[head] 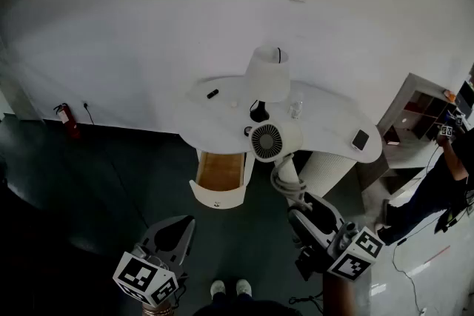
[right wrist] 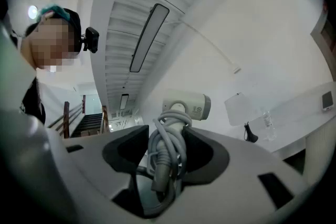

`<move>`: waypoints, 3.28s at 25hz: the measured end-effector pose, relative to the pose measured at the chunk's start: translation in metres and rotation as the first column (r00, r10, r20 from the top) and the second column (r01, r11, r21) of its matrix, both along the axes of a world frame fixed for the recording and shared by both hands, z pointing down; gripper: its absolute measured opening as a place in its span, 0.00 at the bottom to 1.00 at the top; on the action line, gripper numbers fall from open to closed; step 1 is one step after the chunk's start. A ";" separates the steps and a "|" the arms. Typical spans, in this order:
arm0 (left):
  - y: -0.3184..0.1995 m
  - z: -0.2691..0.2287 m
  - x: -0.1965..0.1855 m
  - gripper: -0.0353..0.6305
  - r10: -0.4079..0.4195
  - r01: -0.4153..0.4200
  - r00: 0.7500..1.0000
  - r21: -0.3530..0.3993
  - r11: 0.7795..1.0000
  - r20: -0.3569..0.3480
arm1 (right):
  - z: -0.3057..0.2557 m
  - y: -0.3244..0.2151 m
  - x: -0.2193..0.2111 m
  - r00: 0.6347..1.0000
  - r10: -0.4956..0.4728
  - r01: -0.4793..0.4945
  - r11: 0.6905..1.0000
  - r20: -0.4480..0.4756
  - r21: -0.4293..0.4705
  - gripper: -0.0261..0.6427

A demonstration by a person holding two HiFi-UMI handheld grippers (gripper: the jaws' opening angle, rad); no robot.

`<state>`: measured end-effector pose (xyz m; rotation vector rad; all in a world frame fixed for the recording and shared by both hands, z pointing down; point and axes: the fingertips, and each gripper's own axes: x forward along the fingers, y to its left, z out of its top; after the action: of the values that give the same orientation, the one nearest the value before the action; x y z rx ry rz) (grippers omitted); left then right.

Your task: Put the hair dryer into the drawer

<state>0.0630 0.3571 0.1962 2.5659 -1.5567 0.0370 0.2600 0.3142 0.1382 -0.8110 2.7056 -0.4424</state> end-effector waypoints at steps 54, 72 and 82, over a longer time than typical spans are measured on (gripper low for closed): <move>-0.014 0.022 0.048 0.08 -0.035 0.035 0.999 -0.010 0.999 0.015 | 0.038 -0.026 0.028 0.993 -0.092 0.089 0.995 -0.077 -0.045 0.36; -0.088 0.011 -0.003 0.08 -0.006 0.006 1.000 -0.008 1.000 0.019 | 0.029 -0.084 -0.025 0.992 -0.108 0.104 0.992 -0.061 -0.066 0.36; -0.133 0.009 -0.027 0.08 0.081 -0.081 0.997 -0.034 0.996 0.014 | 0.030 -0.106 -0.065 0.991 -0.090 0.080 0.992 -0.101 -0.099 0.36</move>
<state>0.0355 0.2246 0.2048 2.6076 -1.4440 0.0900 0.1946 0.2078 0.1684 -0.7656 2.8441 -0.5657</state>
